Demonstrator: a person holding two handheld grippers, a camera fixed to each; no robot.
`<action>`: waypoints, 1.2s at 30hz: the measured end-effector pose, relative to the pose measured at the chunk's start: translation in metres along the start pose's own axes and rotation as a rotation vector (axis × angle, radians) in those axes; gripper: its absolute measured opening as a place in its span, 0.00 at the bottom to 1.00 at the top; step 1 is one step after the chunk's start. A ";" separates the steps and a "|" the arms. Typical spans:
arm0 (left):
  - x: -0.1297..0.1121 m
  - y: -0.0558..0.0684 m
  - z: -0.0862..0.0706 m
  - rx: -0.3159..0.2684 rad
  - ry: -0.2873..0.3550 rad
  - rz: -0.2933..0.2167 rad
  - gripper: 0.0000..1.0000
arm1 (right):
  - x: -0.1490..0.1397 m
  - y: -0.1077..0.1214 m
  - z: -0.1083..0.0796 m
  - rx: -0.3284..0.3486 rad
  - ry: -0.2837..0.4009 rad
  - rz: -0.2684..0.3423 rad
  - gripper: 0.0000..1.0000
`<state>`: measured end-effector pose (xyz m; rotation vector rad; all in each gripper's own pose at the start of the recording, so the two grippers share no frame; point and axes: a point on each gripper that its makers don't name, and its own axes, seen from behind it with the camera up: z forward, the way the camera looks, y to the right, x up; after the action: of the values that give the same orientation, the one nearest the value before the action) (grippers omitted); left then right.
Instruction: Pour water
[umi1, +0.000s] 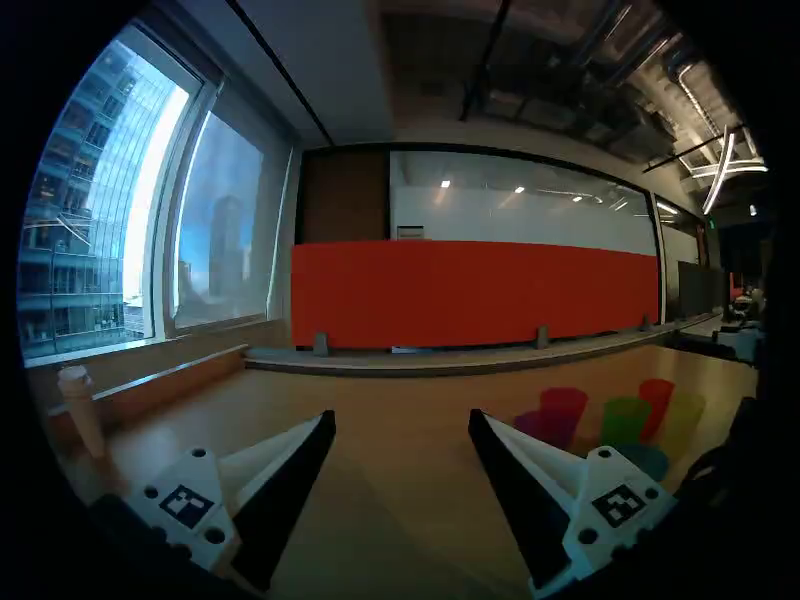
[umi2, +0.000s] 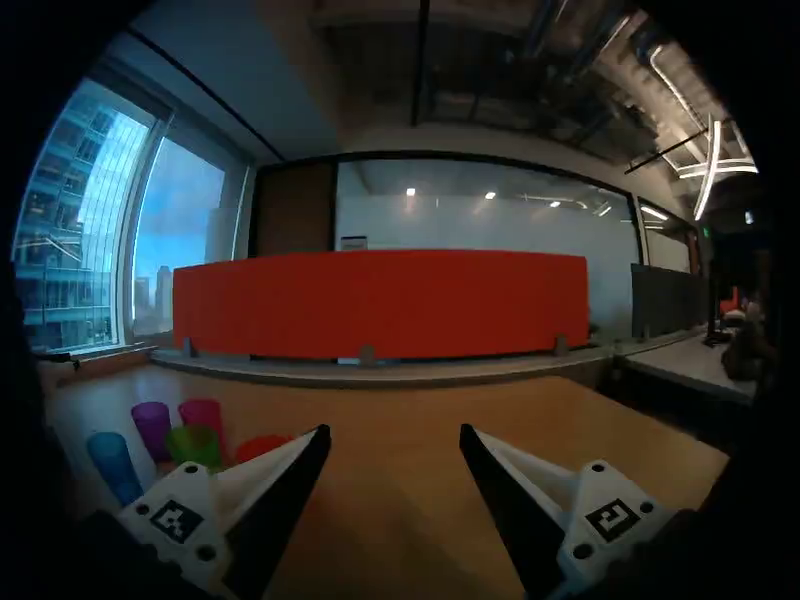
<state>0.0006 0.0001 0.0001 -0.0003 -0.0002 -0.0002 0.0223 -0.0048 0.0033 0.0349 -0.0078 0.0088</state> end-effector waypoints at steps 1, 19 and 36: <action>0.003 0.000 0.001 -0.001 -0.001 -0.001 0.99 | 0.005 0.000 0.000 0.003 0.000 -0.006 1.00; 0.075 0.010 0.015 -0.058 -0.021 0.025 0.99 | 0.085 0.003 0.011 0.017 -0.024 -0.078 1.00; 0.160 0.015 0.029 -0.129 -0.016 -0.013 0.99 | 0.158 -0.006 0.024 0.059 -0.049 -0.054 1.00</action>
<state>0.1606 0.0152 0.0289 -0.1295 -0.0162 -0.0132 0.1802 -0.0103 0.0287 0.0944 -0.0561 -0.0460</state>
